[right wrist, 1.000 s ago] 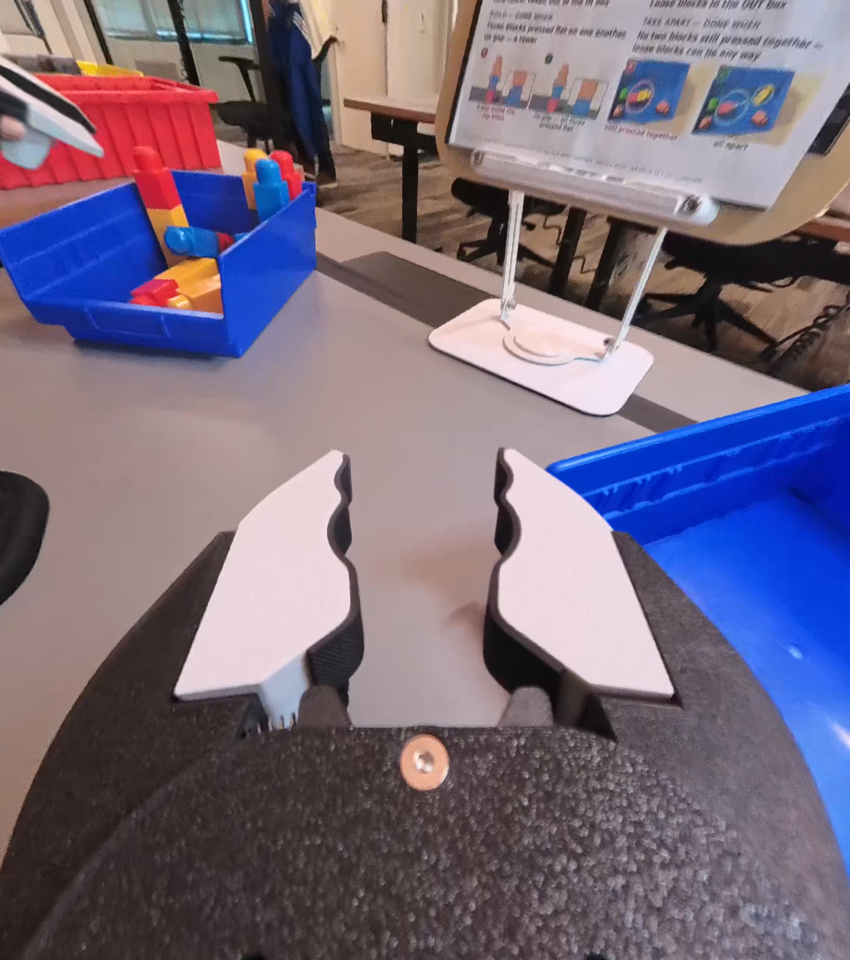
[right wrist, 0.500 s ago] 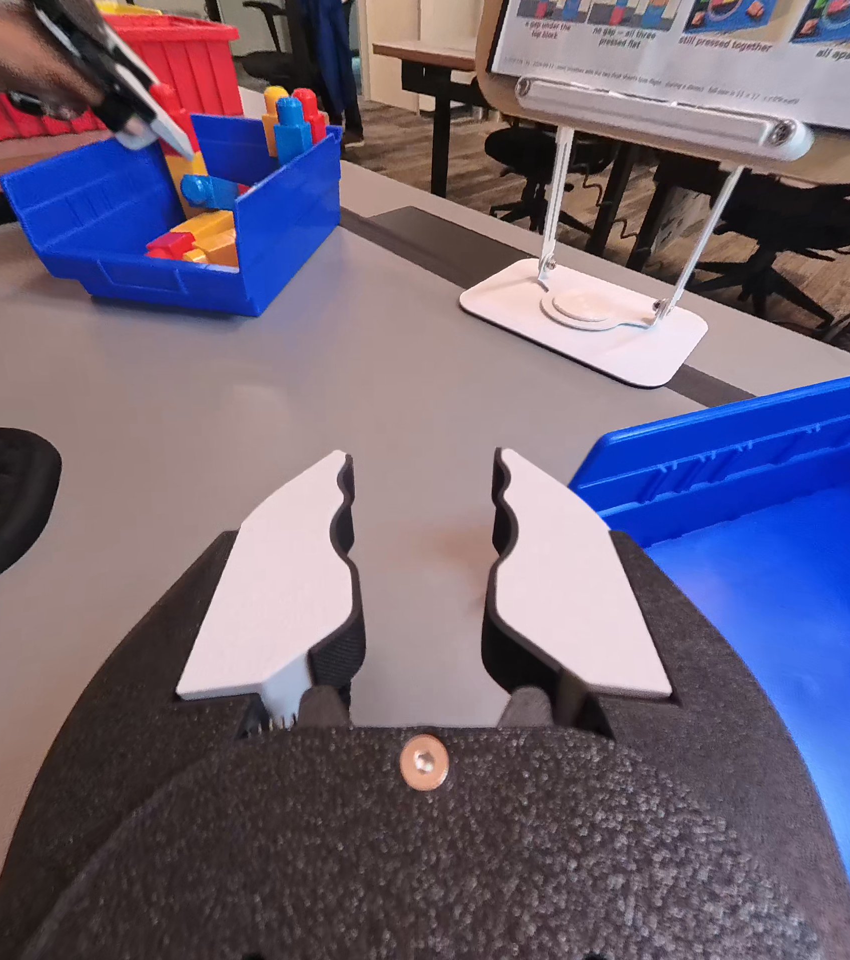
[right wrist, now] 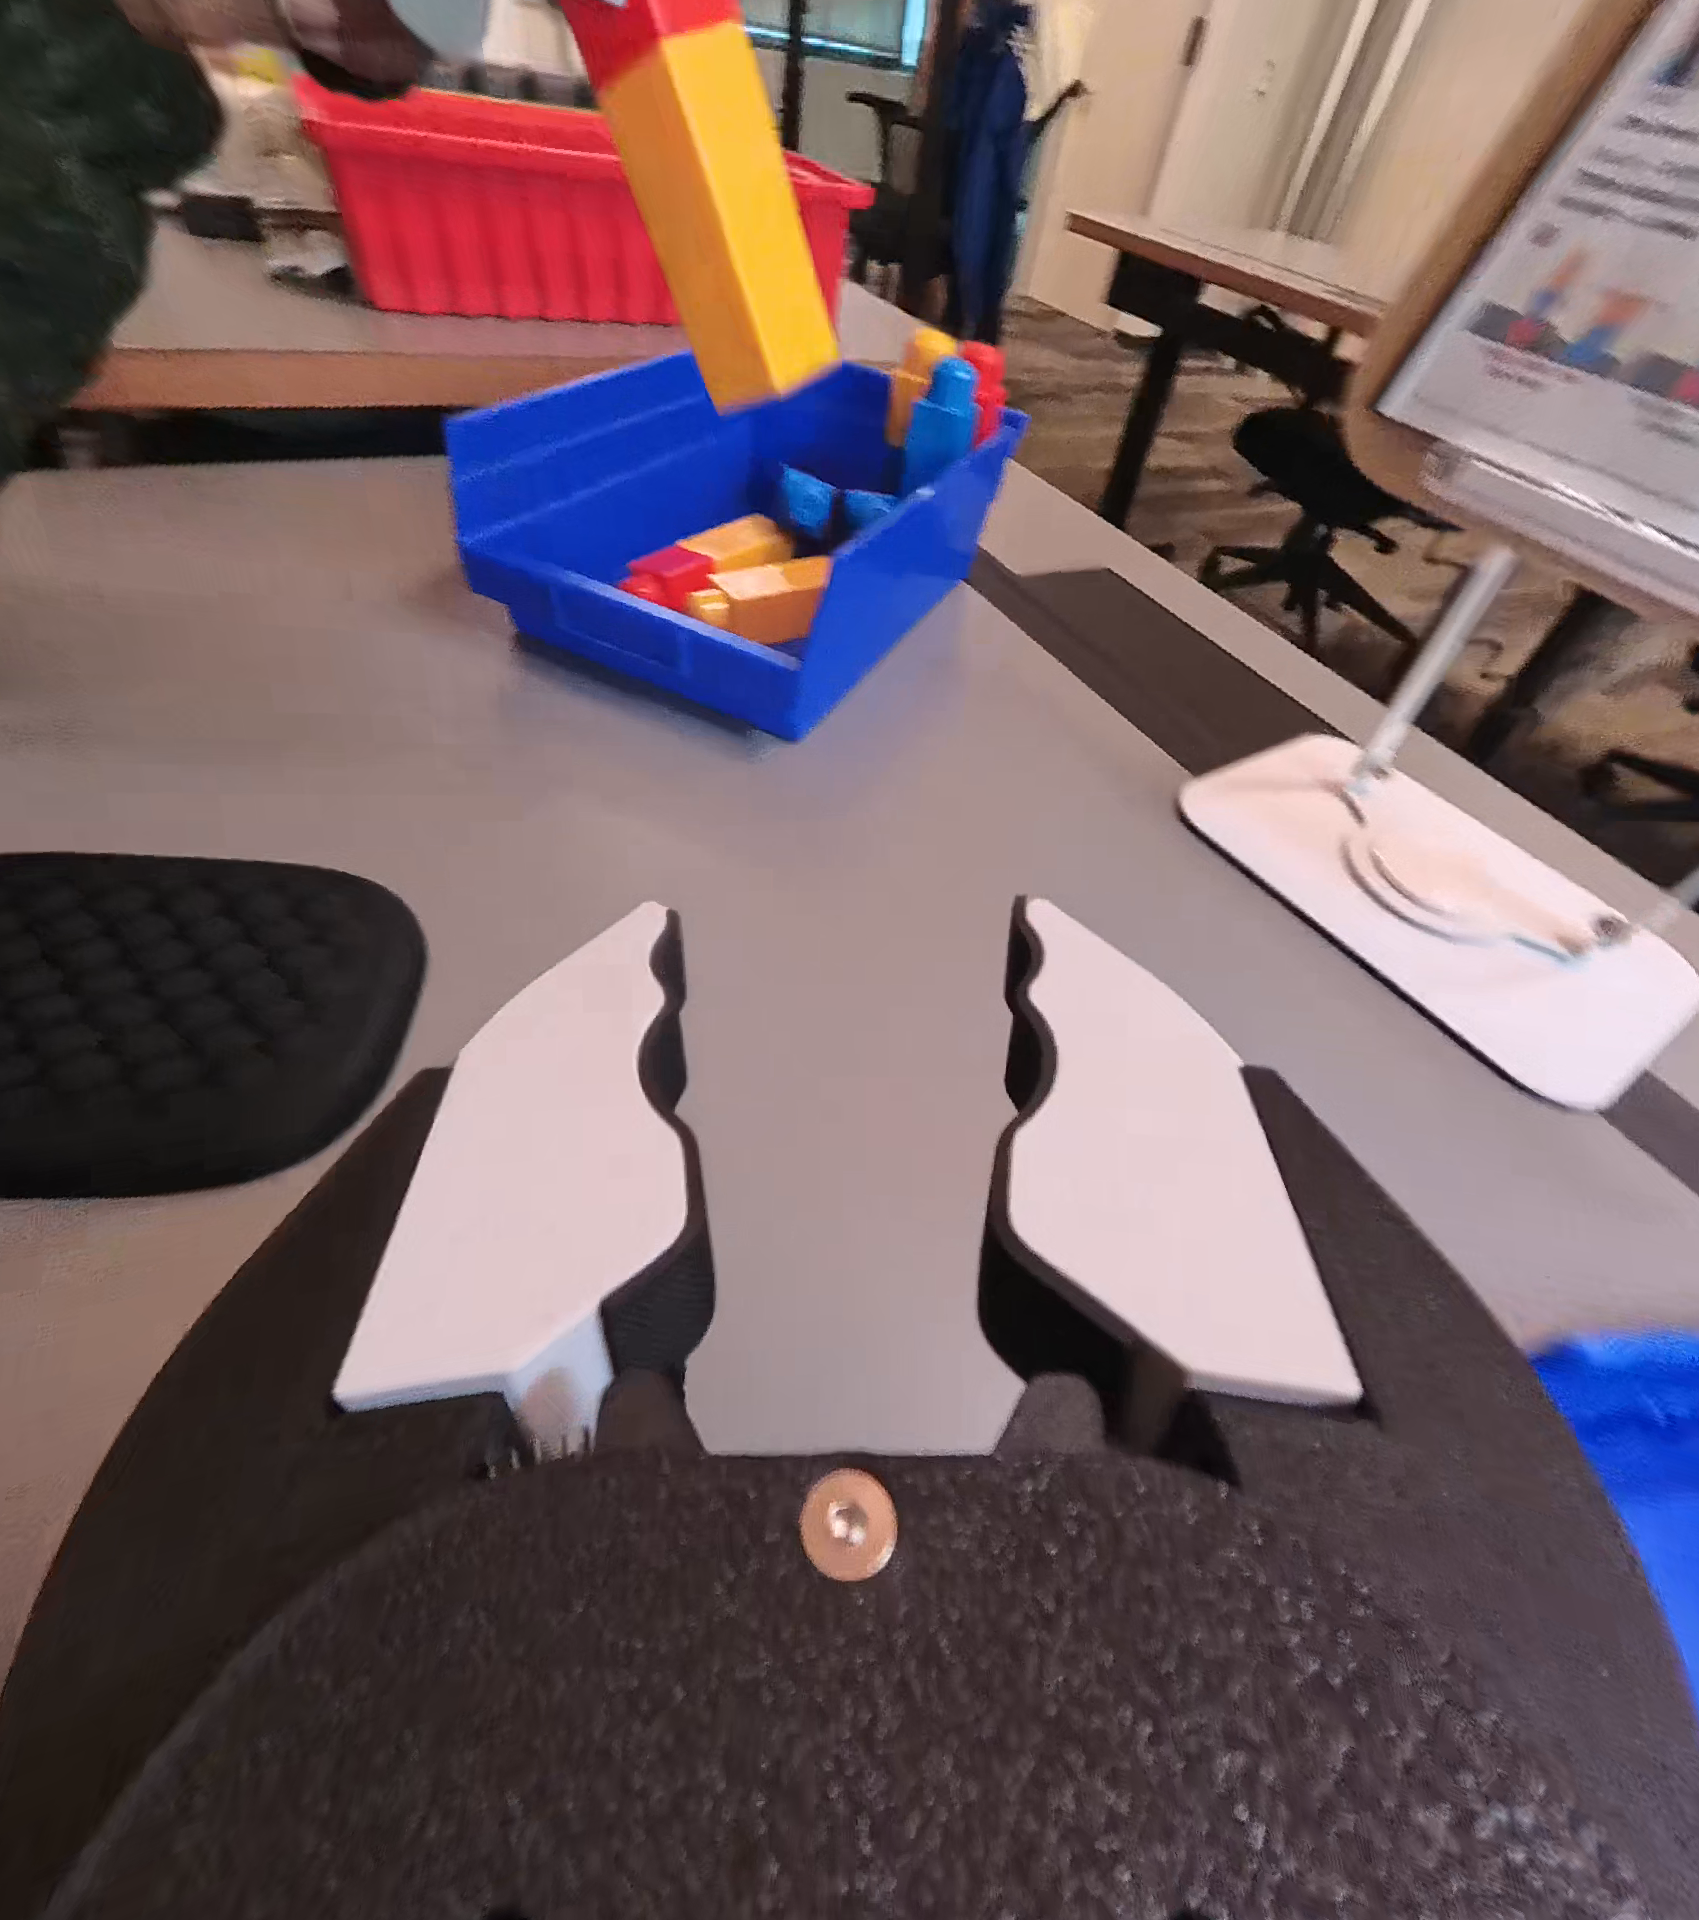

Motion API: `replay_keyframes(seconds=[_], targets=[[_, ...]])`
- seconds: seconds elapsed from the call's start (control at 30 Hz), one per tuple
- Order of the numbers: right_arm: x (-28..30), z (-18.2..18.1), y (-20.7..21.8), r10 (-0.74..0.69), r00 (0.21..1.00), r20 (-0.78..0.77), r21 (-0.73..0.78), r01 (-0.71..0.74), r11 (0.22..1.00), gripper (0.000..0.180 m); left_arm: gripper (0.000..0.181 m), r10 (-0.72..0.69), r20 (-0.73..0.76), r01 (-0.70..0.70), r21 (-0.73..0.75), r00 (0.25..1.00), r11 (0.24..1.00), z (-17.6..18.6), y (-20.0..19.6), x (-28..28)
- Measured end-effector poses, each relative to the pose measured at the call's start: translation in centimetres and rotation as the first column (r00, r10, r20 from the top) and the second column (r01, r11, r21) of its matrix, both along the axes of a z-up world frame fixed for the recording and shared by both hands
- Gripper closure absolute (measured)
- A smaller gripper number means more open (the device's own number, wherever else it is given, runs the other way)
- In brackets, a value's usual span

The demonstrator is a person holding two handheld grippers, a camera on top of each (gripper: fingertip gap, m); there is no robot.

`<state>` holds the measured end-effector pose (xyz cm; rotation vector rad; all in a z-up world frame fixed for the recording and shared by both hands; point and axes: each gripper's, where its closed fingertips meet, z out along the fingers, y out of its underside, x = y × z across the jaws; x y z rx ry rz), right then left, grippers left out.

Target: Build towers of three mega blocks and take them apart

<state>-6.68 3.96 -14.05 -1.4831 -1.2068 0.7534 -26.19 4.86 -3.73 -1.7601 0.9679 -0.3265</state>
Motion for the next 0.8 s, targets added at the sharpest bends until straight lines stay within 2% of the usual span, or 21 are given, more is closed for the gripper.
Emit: replay_keyframes(seconds=[0.17, 0.2, 0.23, 0.27, 0.33, 0.37, 0.43, 0.5, 0.53, 0.57, 0.67, 0.73, 0.8], targets=[[-4.4, -0.5, -3.4, 0.171, 0.985, 0.035, 0.007, -0.171, 0.985, 0.108, 0.144, -0.298, 0.031, 0.299, -0.028, 0.954, 0.954, -3.4, -4.9, 12.5], [-4.9, -0.9, -3.9, 0.199, 0.980, 0.028, 0.000, -0.199, 0.980, 0.112, 0.144, -0.335, 0.059, 0.338, -0.029, 0.940, 0.941, -3.9, -5.5, 14.2], [-5.0, -1.4, -4.4, 0.227, 0.974, 0.020, -0.004, -0.227, 0.974, 0.130, 0.145, -0.378, 0.112, 0.384, -0.036, 0.919, 0.923, -4.1, -6.1, 15.6], [-5.0, -1.7, -4.8, 0.252, 0.968, -0.005, -0.013, -0.252, 0.968, 0.139, 0.145, -0.397, 0.180, 0.407, -0.019, 0.900, 0.913, -3.9, -6.3, 16.6], [-4.9, -1.2, -5.4, 0.291, 0.946, -0.142, -0.102, -0.307, 0.946, 0.141, 0.142, -0.422, 0.316, 0.422, 0.074, 0.850, 0.904, -3.0, -6.2, 17.8], [-4.7, -0.8, -5.6, 0.299, 0.931, -0.210, -0.138, -0.331, 0.933, 0.142, 0.131, -0.436, 0.376, 0.427, 0.112, 0.818, 0.897, -2.8, -6.1, 18.0], [-4.5, 0.1, -5.5, 0.292, 0.903, -0.315, -0.176, -0.358, 0.917, 0.142, 0.124, -0.442, 0.433, 0.462, 0.067, 0.785, 0.885, -4.1, -6.1, 18.3], [-4.5, 0.3, -5.8, 0.309, 0.887, -0.343, -0.190, -0.388, 0.902, 0.142, 0.127, -0.418, 0.416, 0.453, 0.017, 0.808, 0.891, -6.0, -5.7, 18.6], [-4.6, 0.1, -5.8, 0.309, 0.893, -0.326, -0.179, -0.379, 0.908, 0.142, 0.141, -0.420, 0.380, 0.447, 0.020, 0.824, 0.894, -6.8, -5.7, 18.7], [-4.8, -0.4, -5.7, 0.303, 0.905, -0.300, -0.175, -0.364, 0.915, 0.142, 0.145, -0.431, 0.353, 0.451, 0.028, 0.830, 0.892, -7.3, -5.9, 18.8], [-4.7, -1.8, -4.9, 0.287, 0.931, -0.225, -0.189, -0.330, 0.925, 0.141, 0.145, -0.377, 0.237, 0.390, -0.012, 0.895, 0.921, -8.8, -4.9, 17.9], [-4.0, -2.4, -3.8, 0.268, 0.949, -0.165, -0.185, -0.296, 0.937, 0.130, 0.145, -0.304, 0.133, 0.309, -0.019, 0.943, 0.951, -10.4, -3.6, 16.2], [-2.9, -1.9, -2.9, 0.243, 0.957, -0.160, -0.151, -0.267, 0.952, 0.126, 0.145, -0.294, 0.069, 0.299, -0.089, 0.953, 0.950, -12.5, -3.6, 15.1]])
